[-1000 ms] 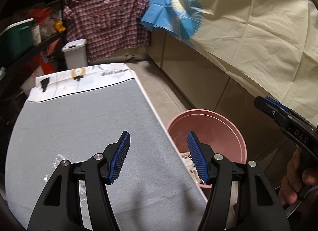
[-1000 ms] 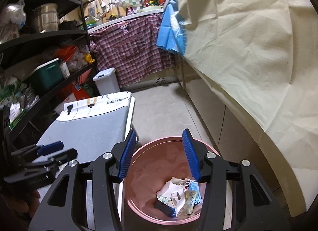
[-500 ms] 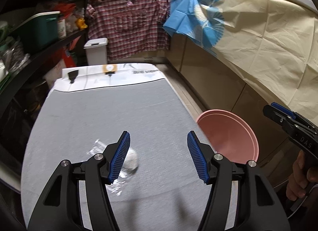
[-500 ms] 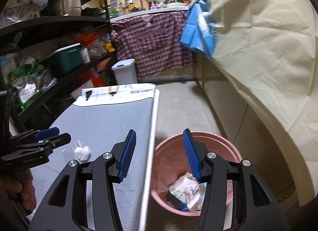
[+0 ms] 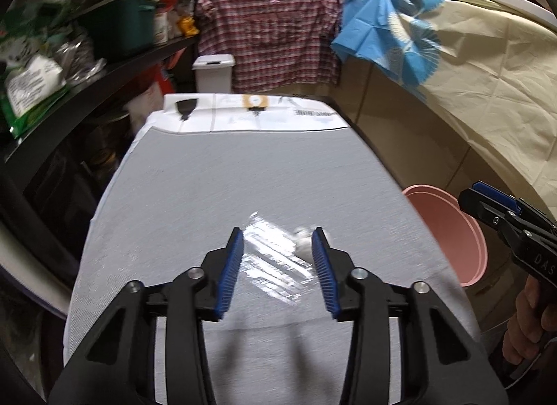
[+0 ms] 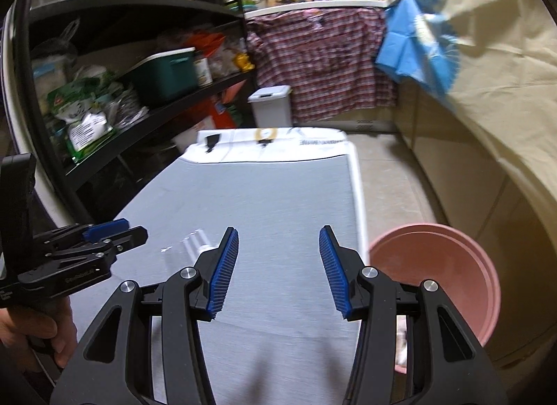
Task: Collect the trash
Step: 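Move both tools back to the table toward the white tissue and plastic wrap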
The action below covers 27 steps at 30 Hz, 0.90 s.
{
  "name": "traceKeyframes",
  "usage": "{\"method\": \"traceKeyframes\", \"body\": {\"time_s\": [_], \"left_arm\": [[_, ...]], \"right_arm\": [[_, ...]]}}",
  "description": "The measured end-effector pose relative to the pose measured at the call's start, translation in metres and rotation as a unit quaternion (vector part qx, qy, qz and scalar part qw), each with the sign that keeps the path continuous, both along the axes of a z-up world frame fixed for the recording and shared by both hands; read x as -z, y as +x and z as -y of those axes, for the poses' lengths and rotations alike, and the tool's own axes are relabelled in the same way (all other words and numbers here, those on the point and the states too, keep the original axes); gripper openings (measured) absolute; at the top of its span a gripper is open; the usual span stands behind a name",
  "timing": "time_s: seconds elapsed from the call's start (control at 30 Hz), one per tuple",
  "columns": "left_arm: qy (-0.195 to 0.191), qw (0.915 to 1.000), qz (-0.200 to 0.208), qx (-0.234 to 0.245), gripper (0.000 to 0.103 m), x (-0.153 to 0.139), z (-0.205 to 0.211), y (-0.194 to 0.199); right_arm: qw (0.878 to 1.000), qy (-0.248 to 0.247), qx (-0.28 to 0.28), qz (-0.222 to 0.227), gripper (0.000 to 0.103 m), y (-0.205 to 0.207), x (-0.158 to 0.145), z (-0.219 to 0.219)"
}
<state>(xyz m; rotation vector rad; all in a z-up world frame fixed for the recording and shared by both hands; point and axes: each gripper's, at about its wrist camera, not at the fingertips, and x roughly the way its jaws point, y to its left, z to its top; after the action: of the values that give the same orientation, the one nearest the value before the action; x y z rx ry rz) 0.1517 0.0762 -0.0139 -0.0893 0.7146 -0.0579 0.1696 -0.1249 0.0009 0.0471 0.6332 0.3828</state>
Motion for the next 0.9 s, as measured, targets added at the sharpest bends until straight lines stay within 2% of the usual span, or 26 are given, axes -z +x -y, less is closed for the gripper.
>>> {"method": "traceKeyframes", "body": {"time_s": [0.17,0.23,0.3,0.57,0.67,0.73,0.8,0.9], "left_arm": [[0.001,0.9997,-0.006,-0.024,0.032,0.011,-0.021,0.000],[-0.001,0.9995,-0.013,-0.030,0.024,0.016,-0.028,0.001],[-0.008,0.9991,-0.022,-0.036,0.021,0.022,-0.034,0.003],[-0.037,0.9976,-0.048,-0.034,0.021,0.040,-0.041,0.009],[-0.051,0.9963,-0.064,-0.027,0.024,0.049,-0.038,0.012],[-0.050,0.9961,-0.069,-0.022,0.030,0.054,-0.035,0.014],[-0.052,0.9958,-0.073,-0.018,0.030,0.057,-0.034,0.016],[-0.063,0.9944,-0.084,-0.016,0.030,0.063,-0.033,0.020]], "right_arm": [[1.000,0.001,-0.029,-0.012,0.038,0.008,0.009,-0.033],[0.999,0.002,-0.038,-0.019,0.036,0.014,0.015,-0.045],[0.999,0.003,-0.043,-0.025,0.036,0.018,0.020,-0.052],[0.996,-0.005,-0.065,-0.066,0.037,0.035,0.048,-0.074],[0.994,-0.004,-0.069,-0.082,0.039,0.042,0.057,-0.078],[0.993,0.001,-0.072,-0.094,0.042,0.046,0.063,-0.080],[0.992,0.001,-0.077,-0.104,0.046,0.050,0.068,-0.082],[0.989,-0.004,-0.087,-0.115,0.047,0.054,0.075,-0.088]]}}
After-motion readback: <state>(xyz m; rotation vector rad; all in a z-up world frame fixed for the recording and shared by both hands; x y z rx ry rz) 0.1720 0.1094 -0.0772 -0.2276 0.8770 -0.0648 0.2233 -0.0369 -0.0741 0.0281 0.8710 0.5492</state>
